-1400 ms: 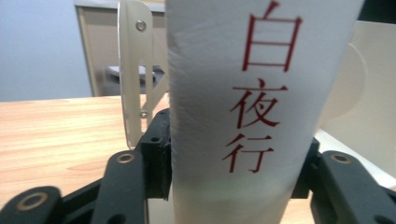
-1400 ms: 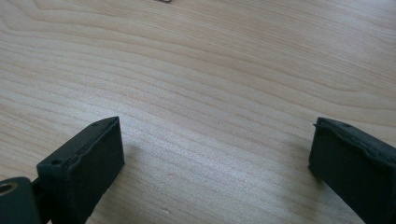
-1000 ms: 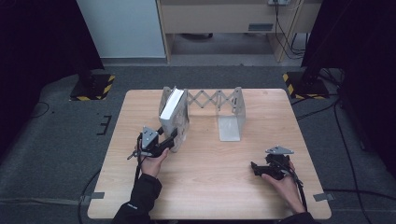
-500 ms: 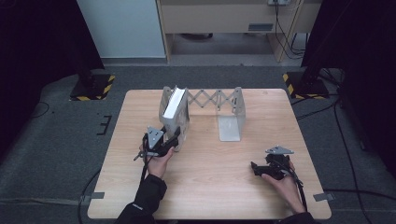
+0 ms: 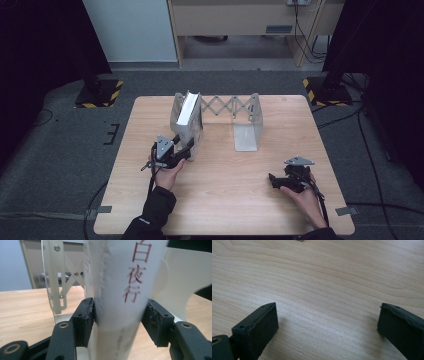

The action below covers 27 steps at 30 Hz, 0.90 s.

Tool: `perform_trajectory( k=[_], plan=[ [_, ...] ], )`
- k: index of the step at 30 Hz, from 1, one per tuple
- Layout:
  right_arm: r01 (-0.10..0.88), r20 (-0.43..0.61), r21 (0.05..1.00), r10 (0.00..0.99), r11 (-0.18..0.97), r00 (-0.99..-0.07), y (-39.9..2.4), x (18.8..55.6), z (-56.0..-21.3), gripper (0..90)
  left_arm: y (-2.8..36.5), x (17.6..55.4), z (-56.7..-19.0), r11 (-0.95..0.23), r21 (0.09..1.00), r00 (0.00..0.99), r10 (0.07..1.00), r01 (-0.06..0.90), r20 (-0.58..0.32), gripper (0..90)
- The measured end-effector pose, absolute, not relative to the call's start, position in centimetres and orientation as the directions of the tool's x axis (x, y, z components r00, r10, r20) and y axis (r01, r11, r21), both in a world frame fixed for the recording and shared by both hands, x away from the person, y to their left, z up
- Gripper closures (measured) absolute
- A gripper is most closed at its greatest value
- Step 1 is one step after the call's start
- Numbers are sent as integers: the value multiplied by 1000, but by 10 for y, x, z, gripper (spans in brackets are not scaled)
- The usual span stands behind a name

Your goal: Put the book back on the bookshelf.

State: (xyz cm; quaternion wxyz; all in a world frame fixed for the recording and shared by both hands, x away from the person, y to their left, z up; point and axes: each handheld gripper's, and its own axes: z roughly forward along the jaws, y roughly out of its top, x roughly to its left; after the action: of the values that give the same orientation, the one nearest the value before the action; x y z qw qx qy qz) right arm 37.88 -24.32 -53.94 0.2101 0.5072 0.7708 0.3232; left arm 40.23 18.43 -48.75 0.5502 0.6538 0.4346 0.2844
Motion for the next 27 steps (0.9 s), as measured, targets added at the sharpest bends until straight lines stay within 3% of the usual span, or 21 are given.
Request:
perform_trajectory(
  k=[11, 27],
  plan=[
    [646, 4, 711, 918, 276, -397, -243, 379, -539, 36, 180, 401, -487, -3, 963, 477, 869, 270, -131, 461],
    [646, 4, 711, 918, 277, -397, -243, 379, -539, 35, 165, 425, -484, -49, 964, 454, 888, 263, -79, 441]
  ],
)
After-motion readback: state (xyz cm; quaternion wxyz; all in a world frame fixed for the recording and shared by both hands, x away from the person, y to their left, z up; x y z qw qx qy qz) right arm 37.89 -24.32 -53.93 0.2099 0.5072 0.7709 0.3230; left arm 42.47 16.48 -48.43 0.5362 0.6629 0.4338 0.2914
